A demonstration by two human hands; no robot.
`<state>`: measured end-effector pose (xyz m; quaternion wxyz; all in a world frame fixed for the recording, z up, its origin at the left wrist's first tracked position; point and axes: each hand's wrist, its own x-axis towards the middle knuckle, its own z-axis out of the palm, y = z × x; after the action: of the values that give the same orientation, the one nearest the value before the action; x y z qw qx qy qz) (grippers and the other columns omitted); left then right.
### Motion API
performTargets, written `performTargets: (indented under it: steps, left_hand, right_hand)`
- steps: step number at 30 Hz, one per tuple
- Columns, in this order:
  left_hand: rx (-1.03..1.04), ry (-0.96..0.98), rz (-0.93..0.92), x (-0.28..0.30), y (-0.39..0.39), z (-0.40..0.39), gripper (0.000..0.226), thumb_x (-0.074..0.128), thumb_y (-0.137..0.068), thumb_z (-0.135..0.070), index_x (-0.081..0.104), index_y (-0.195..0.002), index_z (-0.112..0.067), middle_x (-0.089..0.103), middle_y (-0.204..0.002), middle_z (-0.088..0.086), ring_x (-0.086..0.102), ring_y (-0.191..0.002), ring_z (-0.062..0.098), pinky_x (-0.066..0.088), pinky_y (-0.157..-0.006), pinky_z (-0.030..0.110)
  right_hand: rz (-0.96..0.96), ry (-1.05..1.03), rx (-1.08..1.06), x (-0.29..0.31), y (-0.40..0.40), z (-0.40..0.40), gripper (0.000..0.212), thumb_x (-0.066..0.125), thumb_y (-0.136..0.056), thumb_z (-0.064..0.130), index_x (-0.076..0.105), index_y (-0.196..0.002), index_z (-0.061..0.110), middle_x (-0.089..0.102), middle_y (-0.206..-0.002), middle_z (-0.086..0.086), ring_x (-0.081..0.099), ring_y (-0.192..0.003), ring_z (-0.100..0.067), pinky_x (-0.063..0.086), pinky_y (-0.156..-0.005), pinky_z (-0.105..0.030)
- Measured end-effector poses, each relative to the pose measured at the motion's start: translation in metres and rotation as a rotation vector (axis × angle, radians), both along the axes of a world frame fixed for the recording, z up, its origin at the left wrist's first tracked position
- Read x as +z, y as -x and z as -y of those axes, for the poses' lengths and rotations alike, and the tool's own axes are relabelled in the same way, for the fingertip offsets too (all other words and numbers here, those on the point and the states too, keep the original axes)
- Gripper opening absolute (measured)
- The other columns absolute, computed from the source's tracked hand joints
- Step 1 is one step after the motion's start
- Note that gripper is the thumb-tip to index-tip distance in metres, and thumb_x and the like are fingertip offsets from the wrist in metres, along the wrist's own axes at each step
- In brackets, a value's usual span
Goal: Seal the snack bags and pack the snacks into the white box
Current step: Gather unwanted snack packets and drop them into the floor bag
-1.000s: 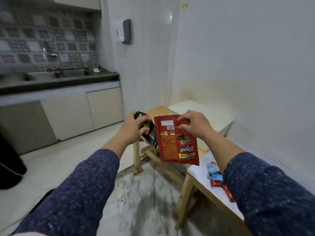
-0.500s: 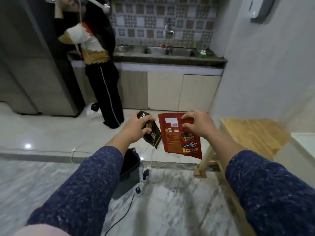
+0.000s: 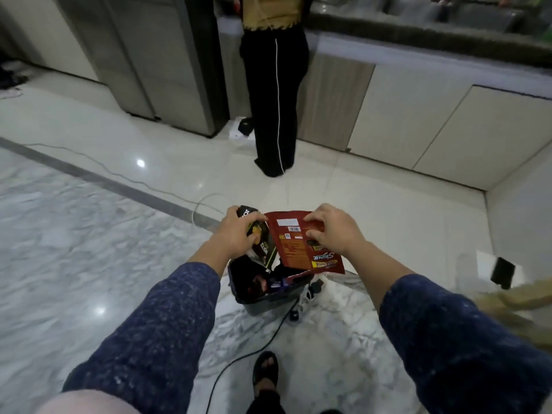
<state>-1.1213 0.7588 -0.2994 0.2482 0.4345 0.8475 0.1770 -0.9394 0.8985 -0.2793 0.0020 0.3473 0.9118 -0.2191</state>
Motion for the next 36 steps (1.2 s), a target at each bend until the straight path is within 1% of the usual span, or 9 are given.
performTargets:
  steps: [6,14,19,21,24,26,30,33,36]
  left_hand:
    - [0.057,0.095,0.081,-0.115,0.046,-0.022,0.038,0.057,-0.090,-0.016,0.054,-0.125,-0.032,0.022,-0.141,0.014,0.037,-0.128,0.035,0.035,-0.110,0.034]
    - [0.095,0.182,0.162,-0.271,0.057,-0.035,0.045,0.058,-0.089,-0.013,0.051,-0.130,-0.029,0.017,-0.146,0.017,0.037,-0.129,0.034,0.030,-0.110,0.026]
    - [0.034,0.377,0.213,-0.312,0.055,-0.046,0.053,0.055,-0.092,-0.024,0.036,-0.140,-0.036,-0.006,-0.156,0.016,0.020,-0.142,0.036,0.030,-0.113,0.034]
    - [0.006,0.430,0.201,-0.303,0.053,-0.051,0.061,0.055,-0.092,-0.028,0.025,-0.145,-0.032,0.001,-0.157,0.016,0.019,-0.143,0.034,0.030,-0.112,0.035]
    - [-0.037,0.488,0.156,-0.264,0.056,-0.065,0.071,0.054,-0.092,-0.034,0.015,-0.149,-0.017,0.024,-0.150,0.018,0.029,-0.137,0.034,0.031,-0.110,0.037]
    - [-0.047,0.491,0.097,-0.222,0.060,-0.080,0.069,0.053,-0.092,-0.035,0.019,-0.147,-0.012,0.029,-0.147,0.018,0.031,-0.135,0.034,0.032,-0.109,0.038]
    - [-0.084,0.437,-0.040,-0.124,0.062,-0.117,0.064,0.047,-0.095,-0.035,0.022,-0.146,-0.004,0.025,-0.151,0.018,0.024,-0.140,0.031,0.025,-0.111,0.035]
    - [-0.092,0.334,-0.134,-0.038,0.059,-0.153,0.058,0.045,-0.096,-0.034,0.029,-0.142,-0.003,0.031,-0.147,0.018,0.029,-0.137,0.031,0.029,-0.109,0.036]
    - [-0.128,0.191,-0.227,0.041,0.051,-0.190,0.054,0.046,-0.096,-0.034,0.034,-0.141,-0.006,0.037,-0.143,0.017,0.038,-0.131,0.032,0.034,-0.106,0.039]
  right_hand:
    - [0.039,0.173,0.065,-0.116,0.071,-0.030,0.040,0.068,-0.081,0.031,0.062,-0.120,0.023,0.056,-0.118,-0.002,0.055,-0.109,-0.020,0.041,-0.093,-0.029]
    - [0.172,0.316,0.192,-0.272,0.100,-0.063,0.045,0.068,-0.082,0.028,0.058,-0.126,0.021,0.048,-0.129,-0.006,0.049,-0.118,-0.022,0.033,-0.098,-0.024]
    - [0.361,0.437,0.280,-0.318,0.104,-0.078,0.064,0.069,-0.080,0.035,0.043,-0.138,0.029,0.030,-0.149,-0.004,0.033,-0.136,-0.023,0.029,-0.111,-0.032]
    - [0.421,0.422,0.280,-0.313,0.102,-0.081,0.073,0.067,-0.081,0.040,0.033,-0.143,0.024,0.025,-0.152,-0.004,0.030,-0.138,-0.024,0.030,-0.111,-0.034]
    - [0.428,0.391,0.245,-0.276,0.097,-0.091,0.076,0.063,-0.083,0.041,0.028,-0.146,0.016,0.024,-0.154,-0.006,0.028,-0.139,-0.024,0.029,-0.111,-0.035]
    - [0.416,0.366,0.222,-0.236,0.094,-0.101,0.073,0.060,-0.085,0.042,0.029,-0.145,0.014,0.026,-0.153,-0.008,0.029,-0.139,-0.025,0.029,-0.111,-0.036]
    - [0.350,0.273,0.157,-0.144,0.086,-0.128,0.065,0.056,-0.087,0.040,0.035,-0.142,0.012,0.034,-0.149,-0.009,0.034,-0.135,-0.025,0.030,-0.109,-0.035]
    - [0.263,0.180,0.078,-0.061,0.075,-0.154,0.061,0.055,-0.088,0.040,0.038,-0.140,0.011,0.038,-0.146,-0.009,0.035,-0.135,-0.025,0.031,-0.111,-0.036]
    - [0.150,0.058,-0.011,0.018,0.057,-0.180,0.054,0.054,-0.089,0.037,0.046,-0.134,0.008,0.046,-0.141,-0.011,0.042,-0.130,-0.027,0.036,-0.108,-0.037]
